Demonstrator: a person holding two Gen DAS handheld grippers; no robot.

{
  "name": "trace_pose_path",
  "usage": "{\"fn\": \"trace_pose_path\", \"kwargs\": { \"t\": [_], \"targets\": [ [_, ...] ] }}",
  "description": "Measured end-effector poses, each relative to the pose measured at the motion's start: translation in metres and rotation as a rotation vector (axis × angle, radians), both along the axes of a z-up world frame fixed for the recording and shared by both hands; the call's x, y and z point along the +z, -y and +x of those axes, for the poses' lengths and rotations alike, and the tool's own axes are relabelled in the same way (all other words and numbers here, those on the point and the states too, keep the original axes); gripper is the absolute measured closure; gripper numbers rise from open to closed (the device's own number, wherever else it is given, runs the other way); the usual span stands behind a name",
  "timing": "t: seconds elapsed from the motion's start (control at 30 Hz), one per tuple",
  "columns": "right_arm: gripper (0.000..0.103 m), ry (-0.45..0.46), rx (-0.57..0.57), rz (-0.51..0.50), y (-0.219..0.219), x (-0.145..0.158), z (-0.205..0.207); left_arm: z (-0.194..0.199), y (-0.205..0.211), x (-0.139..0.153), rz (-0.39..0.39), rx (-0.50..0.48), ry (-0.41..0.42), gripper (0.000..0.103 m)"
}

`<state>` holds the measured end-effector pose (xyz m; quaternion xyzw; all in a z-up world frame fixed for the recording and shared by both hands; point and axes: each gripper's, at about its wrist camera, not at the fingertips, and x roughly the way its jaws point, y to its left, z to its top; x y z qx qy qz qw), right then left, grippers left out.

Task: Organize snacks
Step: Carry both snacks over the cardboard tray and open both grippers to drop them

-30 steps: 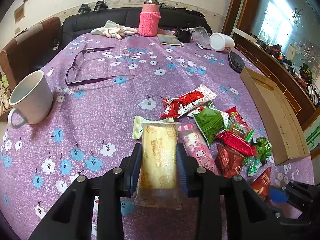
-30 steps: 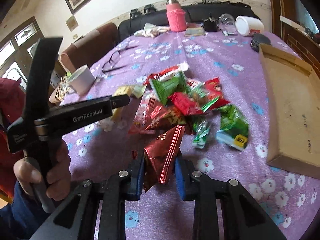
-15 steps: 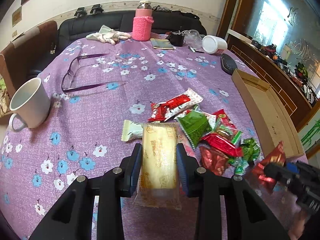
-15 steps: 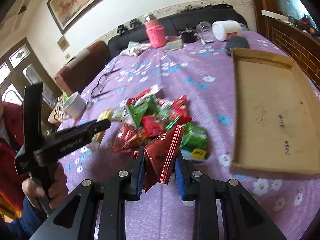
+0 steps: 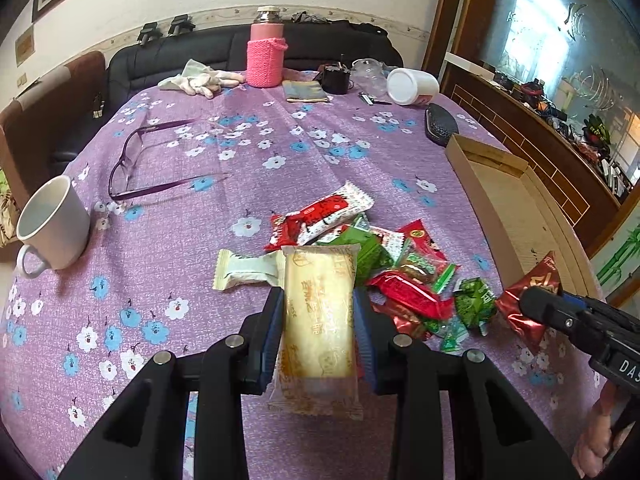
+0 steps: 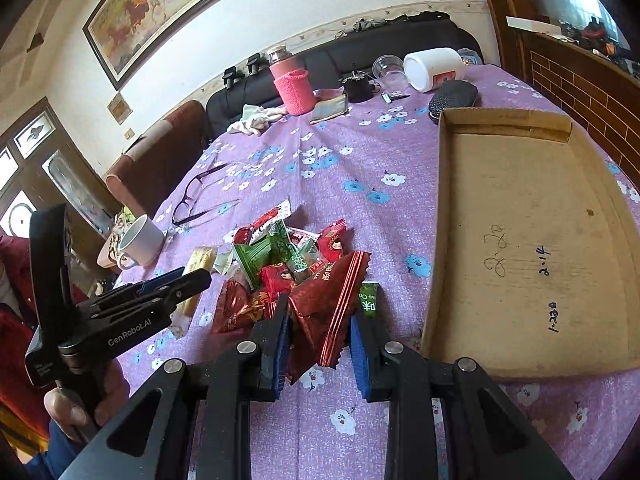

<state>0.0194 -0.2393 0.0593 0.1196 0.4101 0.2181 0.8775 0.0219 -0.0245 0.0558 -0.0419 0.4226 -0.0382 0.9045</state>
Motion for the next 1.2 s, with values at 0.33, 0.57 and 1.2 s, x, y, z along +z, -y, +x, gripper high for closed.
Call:
{"fn": "trace_pose_path", "kwargs": {
  "t": [0.33,0.57,1.2],
  "targets": [
    [0.075,0.020,-0.117,0.028,0.043,0.012,0.036,0.015,0.054,0.026,0.017,-0.096,0.027,0.070],
    [0.075,0.008,-0.296,0.030,0.095,0.015,0.093,0.051,0.127,0.047,-0.007,-0.213,0.041,0.070],
    [0.075,-0.097,-0.451,-0.013,0.168,-0.026,0.132,0.125,0.239,-0.028,0.033,-0.310,-0.131,0.070]
  ]
}}
